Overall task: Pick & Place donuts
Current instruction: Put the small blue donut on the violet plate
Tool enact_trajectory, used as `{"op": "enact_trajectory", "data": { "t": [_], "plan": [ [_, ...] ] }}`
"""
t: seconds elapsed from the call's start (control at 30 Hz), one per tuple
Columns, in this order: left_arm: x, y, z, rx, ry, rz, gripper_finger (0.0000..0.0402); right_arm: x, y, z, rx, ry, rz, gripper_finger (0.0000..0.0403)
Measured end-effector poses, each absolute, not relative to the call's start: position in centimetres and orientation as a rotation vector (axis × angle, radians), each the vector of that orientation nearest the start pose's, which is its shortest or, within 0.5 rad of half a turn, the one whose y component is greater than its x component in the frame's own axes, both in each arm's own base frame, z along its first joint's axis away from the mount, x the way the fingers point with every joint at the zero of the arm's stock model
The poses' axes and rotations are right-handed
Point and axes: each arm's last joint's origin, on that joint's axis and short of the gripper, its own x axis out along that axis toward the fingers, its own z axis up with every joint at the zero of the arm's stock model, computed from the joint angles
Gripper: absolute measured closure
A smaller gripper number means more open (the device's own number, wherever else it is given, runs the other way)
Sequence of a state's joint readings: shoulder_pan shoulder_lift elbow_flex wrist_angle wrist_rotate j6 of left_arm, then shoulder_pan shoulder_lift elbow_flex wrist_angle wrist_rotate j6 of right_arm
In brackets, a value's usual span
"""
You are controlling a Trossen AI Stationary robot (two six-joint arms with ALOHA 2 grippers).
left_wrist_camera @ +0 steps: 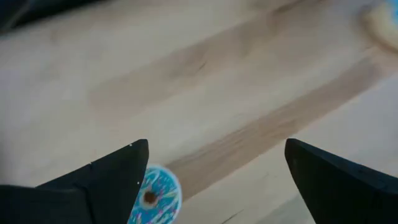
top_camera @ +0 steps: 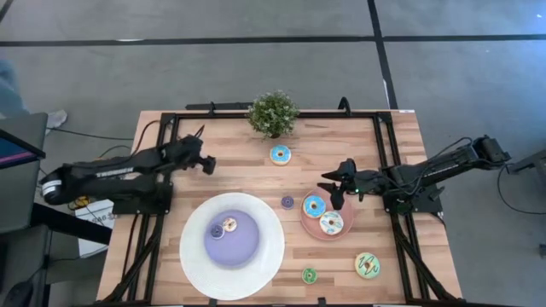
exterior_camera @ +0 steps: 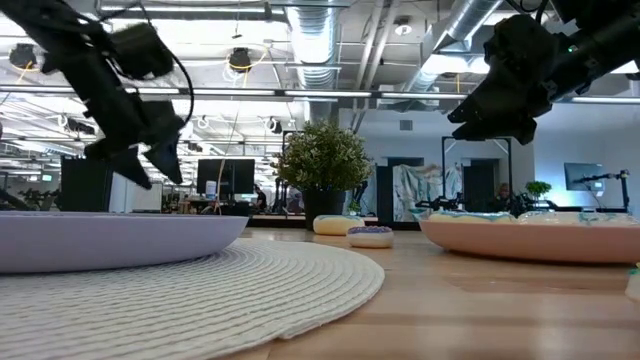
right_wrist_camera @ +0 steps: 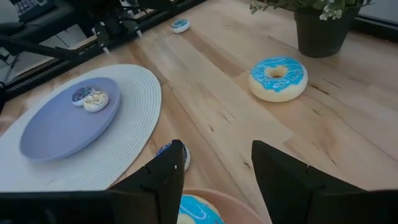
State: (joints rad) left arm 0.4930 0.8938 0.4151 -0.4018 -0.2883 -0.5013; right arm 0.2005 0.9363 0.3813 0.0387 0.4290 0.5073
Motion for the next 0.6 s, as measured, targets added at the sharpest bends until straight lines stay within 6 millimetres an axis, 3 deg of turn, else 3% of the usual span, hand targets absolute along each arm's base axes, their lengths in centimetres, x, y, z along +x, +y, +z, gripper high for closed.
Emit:
{"op": "enact_trajectory", "data": {
  "t": [0.1,0.3,0.6],
  "plan": [
    [13.9,9.8,16.8,-0.621,0.784,0.988,0.0029,18.4,2.5,19.2,0.327,0.423,-0.339,0.0226],
    [14.1,12.0,15.0,-0.630,0.905,1.144,0.0029,18.4,2.5,19.2,0.327,0.419,-0.338,0.0228],
    [14.7,12.7,12.5,-0.714,1.025,1.133,0.0041,18.4,2.5,19.2,0.327,0.420,-0.337,0.0230]
  ]
}}
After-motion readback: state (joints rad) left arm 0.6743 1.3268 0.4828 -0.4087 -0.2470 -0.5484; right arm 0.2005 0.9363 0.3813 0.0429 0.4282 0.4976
